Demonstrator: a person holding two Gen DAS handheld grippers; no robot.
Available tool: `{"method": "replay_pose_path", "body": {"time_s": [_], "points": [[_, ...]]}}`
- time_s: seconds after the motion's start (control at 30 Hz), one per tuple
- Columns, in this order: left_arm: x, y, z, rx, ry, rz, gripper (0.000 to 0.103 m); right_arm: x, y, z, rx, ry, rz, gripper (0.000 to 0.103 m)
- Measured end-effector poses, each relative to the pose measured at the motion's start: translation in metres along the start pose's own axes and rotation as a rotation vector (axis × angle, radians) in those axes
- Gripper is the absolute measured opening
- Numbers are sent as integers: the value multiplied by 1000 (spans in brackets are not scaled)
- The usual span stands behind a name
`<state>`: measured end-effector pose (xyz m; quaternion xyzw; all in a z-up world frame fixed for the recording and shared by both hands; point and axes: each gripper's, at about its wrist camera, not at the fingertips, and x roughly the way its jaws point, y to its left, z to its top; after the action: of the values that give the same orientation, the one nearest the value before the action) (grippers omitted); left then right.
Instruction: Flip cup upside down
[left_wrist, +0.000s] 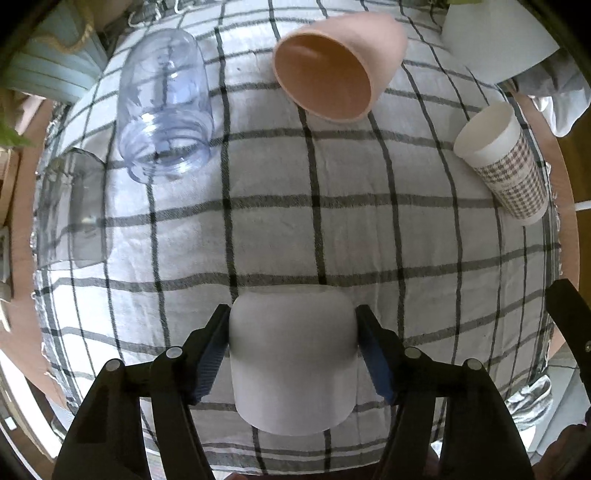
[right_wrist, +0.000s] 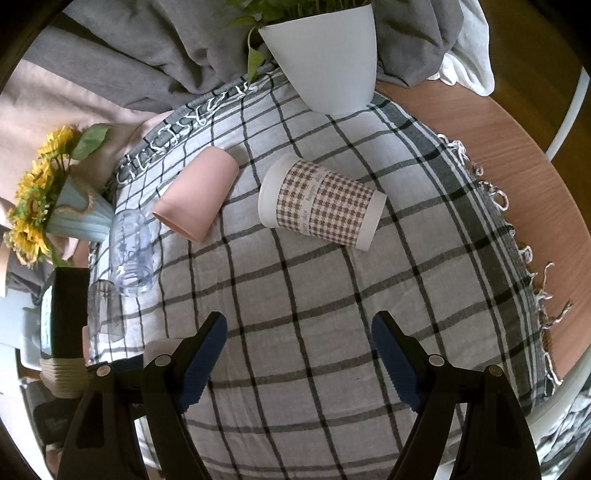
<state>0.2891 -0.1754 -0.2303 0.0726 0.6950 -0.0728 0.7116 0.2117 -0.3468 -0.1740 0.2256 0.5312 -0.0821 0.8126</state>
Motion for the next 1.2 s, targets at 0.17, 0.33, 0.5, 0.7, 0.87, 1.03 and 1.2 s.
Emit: {"method": "replay_pose_path", "body": {"time_s": [0.17,0.33,0.5,0.7,0.87,1.03,1.2], "points": [[-16,1,8,-7,-69,1,66,-5,-2,2,9,-16,3,81],[-26,3,25,-23,-148,-21,66,-12,0,10,7,-53,1,81],[-32,5,42,-34,-244,-37,66,-21,3,17,0,-99,-17,81],[-29,6,40,-35,-401,-86,66,-24,5,21,-32,-132,-59,81],[-22,0,24,-25,-500,-46,66,-23,4,16,-81,-134,-102,81],[-22,-3,11,-34,-534,-43,66,-21,4,5,-121,-123,-111,81],[-22,0,0,-57,-517,-71,66,-21,3,2,-147,-108,-93,81]]}}
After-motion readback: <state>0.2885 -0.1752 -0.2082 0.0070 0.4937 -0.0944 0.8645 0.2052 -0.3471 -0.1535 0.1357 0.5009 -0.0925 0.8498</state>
